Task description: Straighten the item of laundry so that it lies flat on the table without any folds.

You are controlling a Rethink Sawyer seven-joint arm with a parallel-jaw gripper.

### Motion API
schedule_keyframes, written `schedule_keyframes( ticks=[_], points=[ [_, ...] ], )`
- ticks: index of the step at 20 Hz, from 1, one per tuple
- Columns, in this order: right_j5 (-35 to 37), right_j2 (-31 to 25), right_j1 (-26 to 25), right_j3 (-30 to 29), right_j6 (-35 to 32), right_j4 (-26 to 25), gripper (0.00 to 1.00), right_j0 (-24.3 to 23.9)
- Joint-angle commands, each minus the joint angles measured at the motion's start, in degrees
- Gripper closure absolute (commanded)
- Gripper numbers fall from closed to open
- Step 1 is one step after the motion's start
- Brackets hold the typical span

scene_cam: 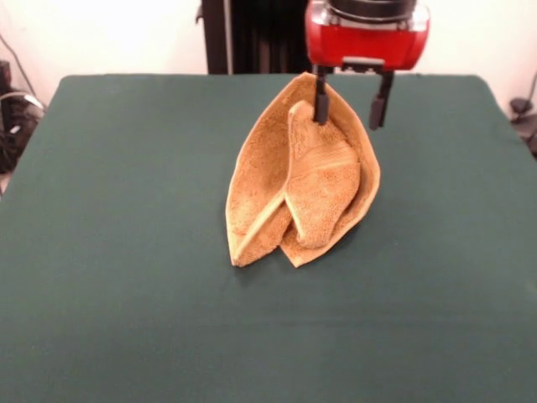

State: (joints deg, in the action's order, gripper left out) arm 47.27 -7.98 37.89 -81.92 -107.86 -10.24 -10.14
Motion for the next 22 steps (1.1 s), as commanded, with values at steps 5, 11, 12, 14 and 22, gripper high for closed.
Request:
schedule_keyframes(
  ticks=[5, 11, 12, 14, 22],
  points=[
    [-6.22, -0.62, -2.21, -9.71, -12.9, 4.41, 0.0, 3.94],
    [-6.38, 0.44, -4.89, -7.14, -9.09, 2.57, 0.0, 3.06],
    [-5.89, 0.72, -5.16, -6.72, -8.66, 2.23, 0.0, 2.98],
    [-6.34, 1.0, -5.84, -6.44, -8.52, 1.91, 0.0, 2.77],
    [-6.12, 2.02, -4.82, -8.42, -8.94, 2.08, 0.0, 2.83]
  ],
)
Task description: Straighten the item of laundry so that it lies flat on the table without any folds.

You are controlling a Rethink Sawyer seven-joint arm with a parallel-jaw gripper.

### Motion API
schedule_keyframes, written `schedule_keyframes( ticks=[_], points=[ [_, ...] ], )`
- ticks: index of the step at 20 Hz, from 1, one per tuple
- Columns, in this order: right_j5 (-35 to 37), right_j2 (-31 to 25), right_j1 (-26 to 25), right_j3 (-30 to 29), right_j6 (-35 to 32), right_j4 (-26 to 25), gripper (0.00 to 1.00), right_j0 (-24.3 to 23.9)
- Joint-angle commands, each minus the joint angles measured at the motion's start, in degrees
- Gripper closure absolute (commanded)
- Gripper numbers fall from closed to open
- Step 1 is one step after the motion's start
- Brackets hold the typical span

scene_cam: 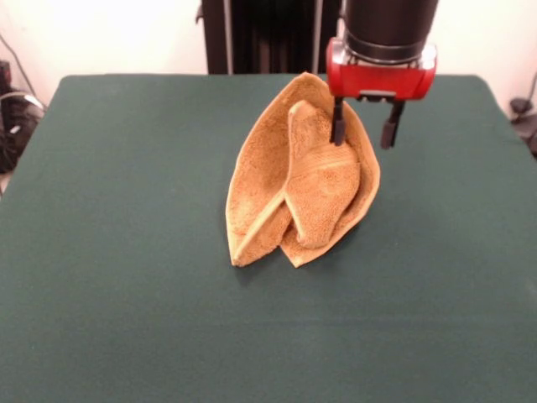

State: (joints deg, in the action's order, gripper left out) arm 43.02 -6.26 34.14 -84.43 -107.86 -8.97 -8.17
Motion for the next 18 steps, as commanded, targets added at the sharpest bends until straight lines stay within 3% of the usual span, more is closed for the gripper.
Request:
schedule_keyframes(
  ticks=[1, 7, 18],
  points=[
    [-2.77, 0.47, -0.83, -7.72, -10.11, 1.34, 0.0, 1.08],
    [-8.74, 1.58, -0.71, -13.56, -15.52, 3.26, 0.0, 3.39],
    [-8.89, 2.24, -0.38, -13.06, -12.55, 4.63, 0.0, 3.54]
  ],
)
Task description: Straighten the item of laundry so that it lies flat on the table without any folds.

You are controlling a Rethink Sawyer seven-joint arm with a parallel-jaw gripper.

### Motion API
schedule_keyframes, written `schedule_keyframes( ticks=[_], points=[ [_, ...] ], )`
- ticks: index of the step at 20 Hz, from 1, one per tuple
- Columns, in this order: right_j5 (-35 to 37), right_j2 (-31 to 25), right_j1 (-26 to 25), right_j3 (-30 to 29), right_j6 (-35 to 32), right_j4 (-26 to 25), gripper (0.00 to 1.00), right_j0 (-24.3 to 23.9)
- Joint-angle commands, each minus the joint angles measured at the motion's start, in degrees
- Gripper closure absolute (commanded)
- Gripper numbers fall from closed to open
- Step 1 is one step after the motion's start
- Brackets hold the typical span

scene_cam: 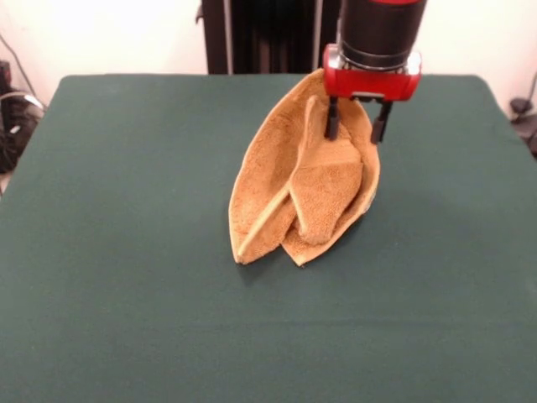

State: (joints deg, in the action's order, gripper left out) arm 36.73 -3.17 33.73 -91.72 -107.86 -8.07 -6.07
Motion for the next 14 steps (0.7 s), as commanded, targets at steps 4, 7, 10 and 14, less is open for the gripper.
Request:
schedule_keyframes(
  ticks=[4, 7, 10, 14],
  points=[
    [-1.84, 1.19, -0.87, -4.43, -12.11, 1.91, 0.0, 2.22],
    [-2.77, 1.37, -0.88, -3.92, -11.14, 1.25, 1.0, 2.41],
    [-2.38, 0.93, -0.68, -4.38, -10.84, 1.73, 1.0, 2.29],
    [-2.49, 0.05, -0.8, -5.01, -10.48, 2.78, 1.0, 1.6]
  ],
)
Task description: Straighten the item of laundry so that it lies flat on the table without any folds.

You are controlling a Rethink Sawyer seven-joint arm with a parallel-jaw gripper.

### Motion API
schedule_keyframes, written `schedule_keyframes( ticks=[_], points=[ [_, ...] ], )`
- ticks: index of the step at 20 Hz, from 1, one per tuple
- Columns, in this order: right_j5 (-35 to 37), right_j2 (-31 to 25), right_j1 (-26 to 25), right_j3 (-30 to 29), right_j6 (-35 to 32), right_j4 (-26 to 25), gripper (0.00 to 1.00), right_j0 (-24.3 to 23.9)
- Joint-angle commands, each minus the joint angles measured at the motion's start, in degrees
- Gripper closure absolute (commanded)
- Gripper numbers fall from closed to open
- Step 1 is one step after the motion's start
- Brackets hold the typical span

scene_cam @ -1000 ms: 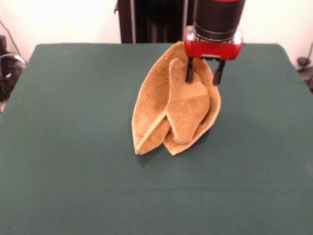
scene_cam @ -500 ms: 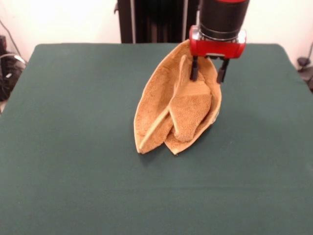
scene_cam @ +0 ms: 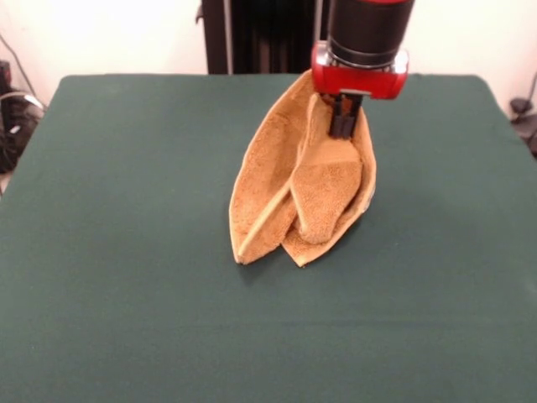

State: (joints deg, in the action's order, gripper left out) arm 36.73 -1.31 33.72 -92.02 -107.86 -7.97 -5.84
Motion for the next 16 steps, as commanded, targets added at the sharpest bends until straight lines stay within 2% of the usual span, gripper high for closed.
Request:
schedule_keyframes(
  ticks=[1, 6, 7, 10, 16],
  points=[
    [-2.64, -1.81, -0.88, -4.59, -10.35, 2.61, 1.0, 1.33],
    [-2.2, -1.66, -1.37, -4.13, -9.65, 2.19, 1.0, 1.14],
    [-2.86, -1.92, -1.51, -4.02, -9.56, 2.26, 0.0, 0.98],
    [-3.11, -1.74, -1.78, -2.55, -8.91, 1.55, 0.0, 1.04],
    [-3.07, -2.64, 0.04, -2.97, -12.42, 5.27, 0.0, 1.7]
  ],
)
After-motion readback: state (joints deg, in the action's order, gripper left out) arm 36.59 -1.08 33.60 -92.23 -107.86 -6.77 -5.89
